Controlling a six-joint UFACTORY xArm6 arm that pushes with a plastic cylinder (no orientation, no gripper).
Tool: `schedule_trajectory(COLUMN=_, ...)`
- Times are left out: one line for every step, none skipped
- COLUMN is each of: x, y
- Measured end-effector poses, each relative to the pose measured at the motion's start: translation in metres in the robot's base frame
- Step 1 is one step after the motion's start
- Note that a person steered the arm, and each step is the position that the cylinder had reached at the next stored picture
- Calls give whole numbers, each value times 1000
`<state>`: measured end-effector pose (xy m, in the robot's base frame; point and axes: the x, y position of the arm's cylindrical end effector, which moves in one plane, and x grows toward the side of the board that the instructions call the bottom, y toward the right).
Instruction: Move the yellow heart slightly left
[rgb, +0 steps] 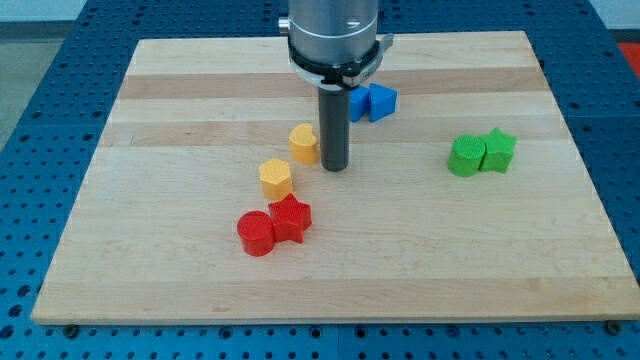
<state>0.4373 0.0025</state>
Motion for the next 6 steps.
schedule_trajectory(x=-11, y=0)
schedule_trajectory(x=-14, y=-12)
schedule_trajectory(x=-14, y=-37)
schedule_trajectory(x=-14, y=-40)
schedule_trajectory(x=-14, y=-44)
schedule_trajectory(x=-14, y=-47)
